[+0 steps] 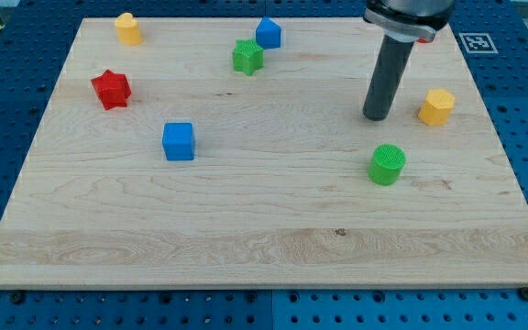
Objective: Slide the yellow hexagon slightly down
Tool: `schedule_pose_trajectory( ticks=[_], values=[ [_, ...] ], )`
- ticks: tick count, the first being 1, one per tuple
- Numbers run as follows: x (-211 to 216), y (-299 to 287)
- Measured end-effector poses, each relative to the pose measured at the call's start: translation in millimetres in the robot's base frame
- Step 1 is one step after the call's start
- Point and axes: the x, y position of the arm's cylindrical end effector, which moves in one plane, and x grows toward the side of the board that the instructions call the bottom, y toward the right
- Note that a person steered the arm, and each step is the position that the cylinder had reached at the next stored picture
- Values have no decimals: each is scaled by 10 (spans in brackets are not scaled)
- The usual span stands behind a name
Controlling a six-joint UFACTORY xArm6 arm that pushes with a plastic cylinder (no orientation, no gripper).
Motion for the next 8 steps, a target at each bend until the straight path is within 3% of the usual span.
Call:
schedule_pose_trajectory(
  ticks=[3,8],
  values=[
    [-356,336],
    [-250,741]
  ],
)
